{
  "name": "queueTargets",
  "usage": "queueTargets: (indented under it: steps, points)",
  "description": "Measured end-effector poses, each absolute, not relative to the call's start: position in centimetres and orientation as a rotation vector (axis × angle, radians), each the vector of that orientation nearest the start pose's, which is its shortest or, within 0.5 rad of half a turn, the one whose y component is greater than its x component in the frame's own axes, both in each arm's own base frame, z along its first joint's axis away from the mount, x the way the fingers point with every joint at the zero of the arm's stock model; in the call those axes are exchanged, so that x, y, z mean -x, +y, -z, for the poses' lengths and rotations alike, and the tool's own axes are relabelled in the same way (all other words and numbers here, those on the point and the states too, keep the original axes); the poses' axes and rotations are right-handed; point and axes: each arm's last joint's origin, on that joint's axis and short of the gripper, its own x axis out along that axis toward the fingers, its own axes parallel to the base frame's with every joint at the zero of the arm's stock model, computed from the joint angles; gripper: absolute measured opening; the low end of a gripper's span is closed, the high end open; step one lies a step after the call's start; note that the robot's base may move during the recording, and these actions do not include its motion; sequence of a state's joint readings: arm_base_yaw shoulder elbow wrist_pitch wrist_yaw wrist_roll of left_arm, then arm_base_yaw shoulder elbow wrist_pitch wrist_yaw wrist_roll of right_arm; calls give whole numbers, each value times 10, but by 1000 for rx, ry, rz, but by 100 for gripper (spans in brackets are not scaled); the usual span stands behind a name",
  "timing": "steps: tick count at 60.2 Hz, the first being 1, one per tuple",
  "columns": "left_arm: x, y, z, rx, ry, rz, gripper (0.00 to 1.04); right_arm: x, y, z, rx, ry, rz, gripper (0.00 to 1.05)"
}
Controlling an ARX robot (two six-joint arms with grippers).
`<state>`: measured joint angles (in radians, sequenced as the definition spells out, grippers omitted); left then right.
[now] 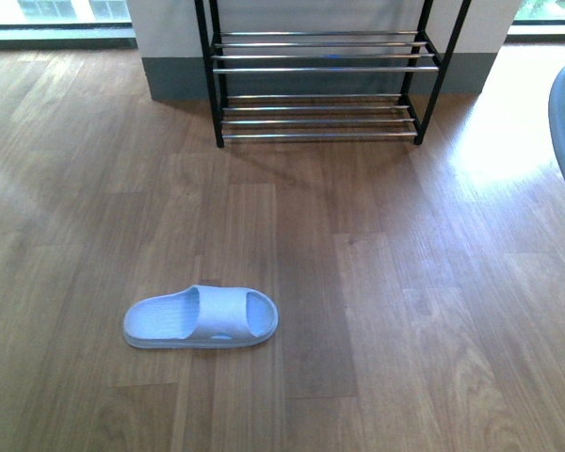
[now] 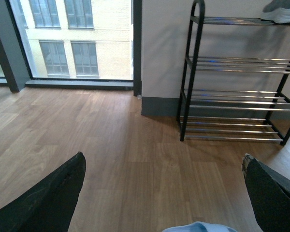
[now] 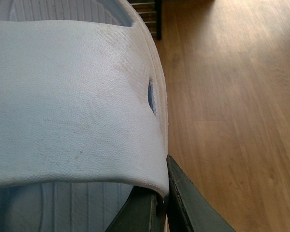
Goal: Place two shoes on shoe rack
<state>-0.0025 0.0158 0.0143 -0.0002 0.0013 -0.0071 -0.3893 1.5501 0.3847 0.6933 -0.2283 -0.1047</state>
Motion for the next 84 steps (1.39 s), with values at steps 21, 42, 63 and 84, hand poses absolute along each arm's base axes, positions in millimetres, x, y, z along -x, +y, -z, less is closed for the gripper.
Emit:
queueTargets:
  steps: [21,42,63,84]
  points:
    - [-122,11,-160,-251,603,-310,95,-235,-90,-121,-43,463,140,1]
    - [-129,6,-165,-352,609,-223,95,-235,-90,-121,-43,462,139,1]
    - [-154,5,-138,-575,639,-51,95,-235,-90,-121,-43,463,136,1]
    - [-163,5,-51,-721,755,198,95,-235,-90,-121,-43,462,135,1]
